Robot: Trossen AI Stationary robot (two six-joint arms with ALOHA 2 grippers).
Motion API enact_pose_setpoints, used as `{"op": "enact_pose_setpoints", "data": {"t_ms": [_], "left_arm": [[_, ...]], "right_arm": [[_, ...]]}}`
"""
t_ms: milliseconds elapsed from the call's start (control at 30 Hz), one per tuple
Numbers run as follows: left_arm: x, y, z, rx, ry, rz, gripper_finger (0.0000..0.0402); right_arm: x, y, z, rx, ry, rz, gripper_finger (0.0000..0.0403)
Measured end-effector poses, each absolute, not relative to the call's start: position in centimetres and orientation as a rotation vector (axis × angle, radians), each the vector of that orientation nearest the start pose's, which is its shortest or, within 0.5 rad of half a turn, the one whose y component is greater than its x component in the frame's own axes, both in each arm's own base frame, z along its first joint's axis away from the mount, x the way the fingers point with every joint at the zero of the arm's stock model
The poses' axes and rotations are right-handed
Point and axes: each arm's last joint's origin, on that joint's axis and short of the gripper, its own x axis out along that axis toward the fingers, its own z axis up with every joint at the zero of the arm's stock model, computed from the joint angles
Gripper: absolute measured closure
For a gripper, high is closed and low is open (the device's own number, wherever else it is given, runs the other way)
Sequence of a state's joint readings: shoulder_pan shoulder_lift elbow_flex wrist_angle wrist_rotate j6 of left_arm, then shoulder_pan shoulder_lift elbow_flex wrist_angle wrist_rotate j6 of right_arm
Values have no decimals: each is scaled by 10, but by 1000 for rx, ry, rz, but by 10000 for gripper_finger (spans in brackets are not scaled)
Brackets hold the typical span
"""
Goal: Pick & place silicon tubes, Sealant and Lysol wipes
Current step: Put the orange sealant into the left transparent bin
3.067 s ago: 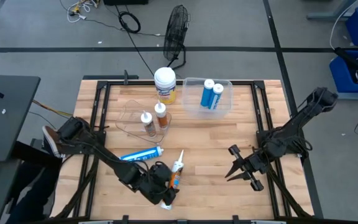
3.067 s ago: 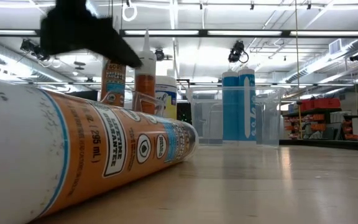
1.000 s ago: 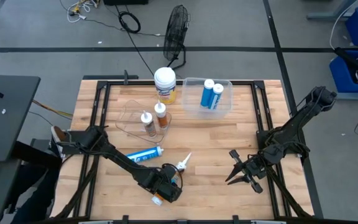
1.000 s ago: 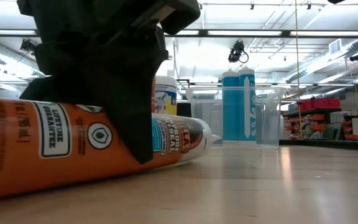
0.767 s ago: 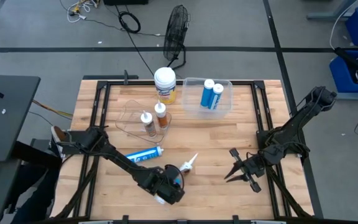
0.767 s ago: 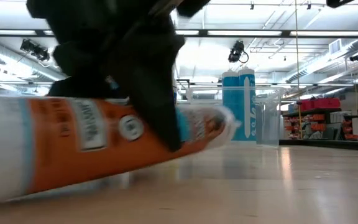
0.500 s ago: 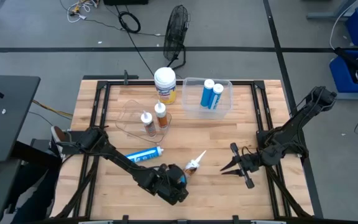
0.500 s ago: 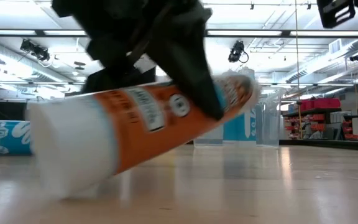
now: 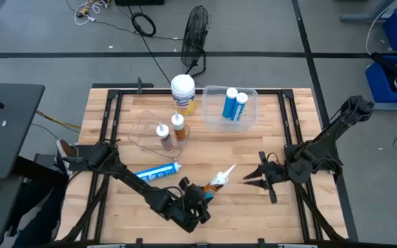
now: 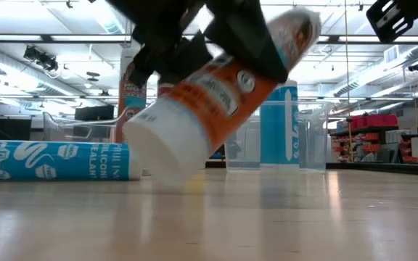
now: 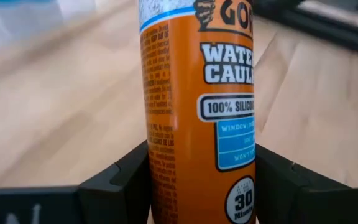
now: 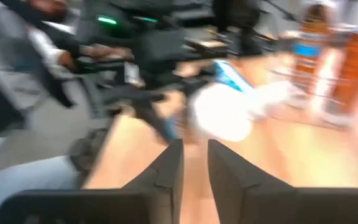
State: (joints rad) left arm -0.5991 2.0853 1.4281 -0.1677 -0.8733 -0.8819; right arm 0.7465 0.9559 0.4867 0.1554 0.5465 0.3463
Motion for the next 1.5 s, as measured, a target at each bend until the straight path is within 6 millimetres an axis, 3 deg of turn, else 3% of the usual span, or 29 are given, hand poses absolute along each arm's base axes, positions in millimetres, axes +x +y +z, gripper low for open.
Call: {"op": "enact_pose_setpoints", "data": {"t_ms": [167,367,567,1033,1500], "left_arm": [[375,-236,174,-241,376,485,191],[373,-242,180,-143,301,517,191],[375,-242,186,-87,224,592,191],[395,-237,225,-1,41,544,191],[401,-232,234,46,4,480,191]], "right_arm": [[162,119,245,130,331,40,277],[167,118,253,96,317,110,210],[172,119,260,124,264,193,178],[205,125,259,64,104,235,153],[233,133,257,33,-139,385,153]]}}
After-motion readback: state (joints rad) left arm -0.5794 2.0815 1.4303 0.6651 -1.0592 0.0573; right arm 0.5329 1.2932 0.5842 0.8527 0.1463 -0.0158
